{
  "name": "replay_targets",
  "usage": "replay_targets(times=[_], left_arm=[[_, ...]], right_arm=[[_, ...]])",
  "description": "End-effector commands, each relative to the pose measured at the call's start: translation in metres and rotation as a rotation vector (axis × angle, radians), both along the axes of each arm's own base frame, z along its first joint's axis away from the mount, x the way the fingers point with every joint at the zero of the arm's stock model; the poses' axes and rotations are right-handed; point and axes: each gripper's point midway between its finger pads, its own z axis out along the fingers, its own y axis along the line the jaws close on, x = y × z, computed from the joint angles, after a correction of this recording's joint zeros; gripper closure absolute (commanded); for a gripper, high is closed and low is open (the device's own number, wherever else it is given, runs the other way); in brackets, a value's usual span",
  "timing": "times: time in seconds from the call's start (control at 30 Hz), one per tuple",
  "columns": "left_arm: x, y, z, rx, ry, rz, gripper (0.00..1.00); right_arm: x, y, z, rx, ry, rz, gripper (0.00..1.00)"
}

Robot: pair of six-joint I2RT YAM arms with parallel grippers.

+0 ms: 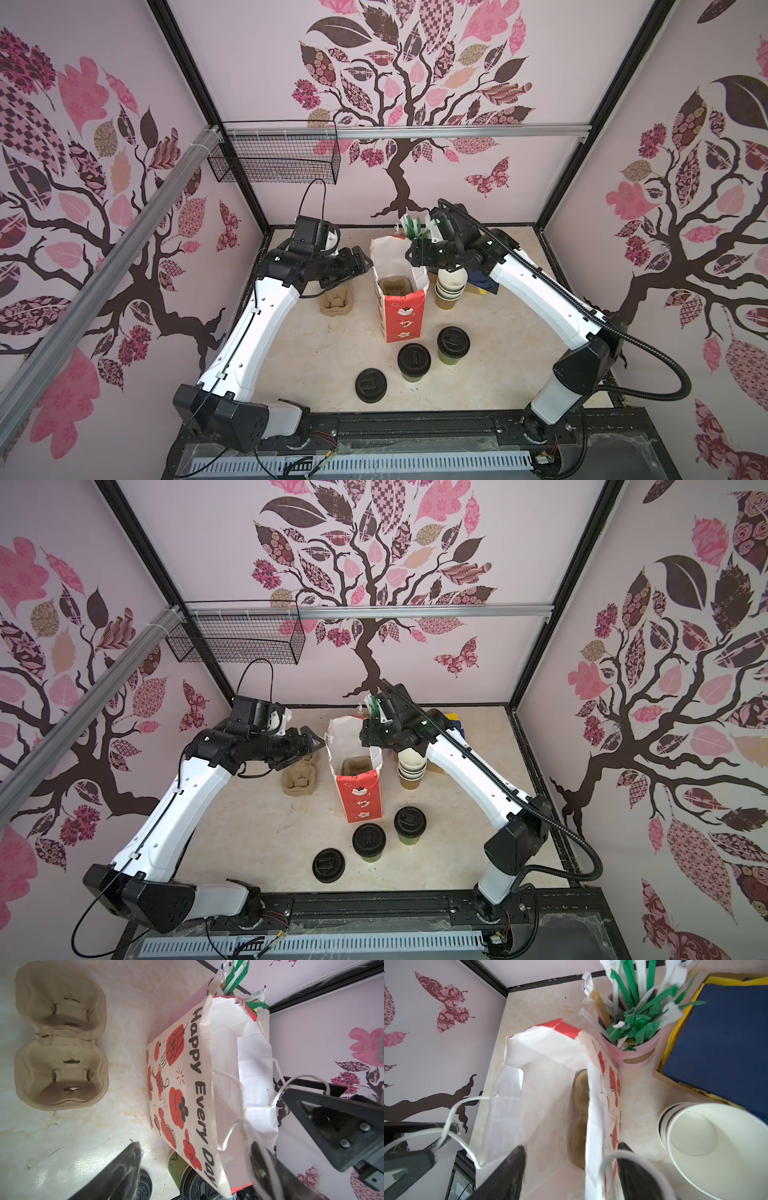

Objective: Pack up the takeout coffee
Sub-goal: 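Release the bag rim with the right gripper and raise it away, then move the right gripper down onto the lidded green cup nearest the bag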

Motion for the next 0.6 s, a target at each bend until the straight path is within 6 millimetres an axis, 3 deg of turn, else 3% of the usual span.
replay_targets(times=[0.0,0.17,0.3,0.57], left_arm=[[0.007,-0.006,0.004,-0.049,-0.03,-0.01,0.15],[0.011,-0.008,0.012,-0.075,-0.062,-0.009,0.07],[0.013,-0.006,0.009,-0.073,-0.061,0.004,0.07],[0.013,0.001,0.0,-0.071,-0.056,0.035,0.15]], right_arm=[[-0.018,-0.037,0.039,-0.051,-0.075,-0.028,0.21],[-0.053,-0.08,0.026,-0.191,-0.031,-0.054,0.19],[-0.091,-0.108,-0.017,-0.284,0.089,-0.056,0.2],[-0.148,-0.107,-0.101,-0.342,0.285,0.021,0.18]])
